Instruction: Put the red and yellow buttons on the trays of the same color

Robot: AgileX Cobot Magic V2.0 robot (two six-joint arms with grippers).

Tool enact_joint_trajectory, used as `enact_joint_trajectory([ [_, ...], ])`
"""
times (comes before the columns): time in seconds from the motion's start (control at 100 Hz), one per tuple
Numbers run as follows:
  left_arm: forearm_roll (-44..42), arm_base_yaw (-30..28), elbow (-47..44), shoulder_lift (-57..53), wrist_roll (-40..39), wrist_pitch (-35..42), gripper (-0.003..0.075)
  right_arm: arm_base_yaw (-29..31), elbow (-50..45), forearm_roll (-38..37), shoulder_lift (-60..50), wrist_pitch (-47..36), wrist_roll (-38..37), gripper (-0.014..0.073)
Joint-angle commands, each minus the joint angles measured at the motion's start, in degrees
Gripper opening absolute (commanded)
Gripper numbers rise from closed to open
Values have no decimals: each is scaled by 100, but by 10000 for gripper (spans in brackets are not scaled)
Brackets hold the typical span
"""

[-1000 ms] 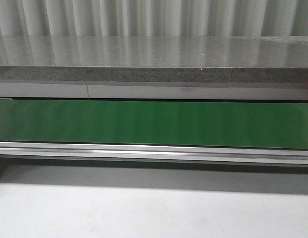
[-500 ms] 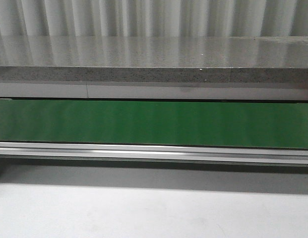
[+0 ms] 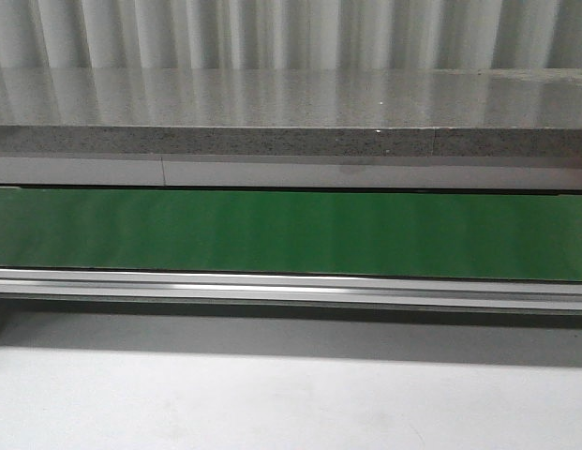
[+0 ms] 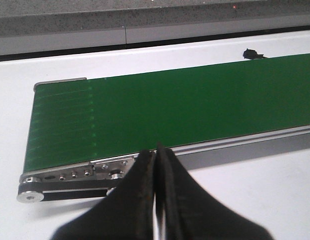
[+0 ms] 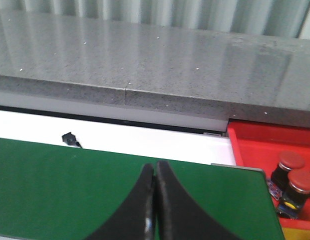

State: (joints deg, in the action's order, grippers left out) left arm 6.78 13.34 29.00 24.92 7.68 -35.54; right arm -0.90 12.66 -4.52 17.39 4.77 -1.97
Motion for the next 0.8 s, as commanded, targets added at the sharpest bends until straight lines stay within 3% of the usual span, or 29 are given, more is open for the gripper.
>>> enact_joint_trajectory([
  [0.0, 93, 39, 136, 19, -10, 410, -20, 223, -255, -80, -361, -877, -238, -59],
  [0.46, 93, 39, 136, 19, -10, 410, -20, 768, -1338, 97, -1916, -982, -436, -59],
  [0.79, 93, 39, 136, 19, -10, 418, -20, 768, -1323, 97, -1893, -824, -430, -59],
])
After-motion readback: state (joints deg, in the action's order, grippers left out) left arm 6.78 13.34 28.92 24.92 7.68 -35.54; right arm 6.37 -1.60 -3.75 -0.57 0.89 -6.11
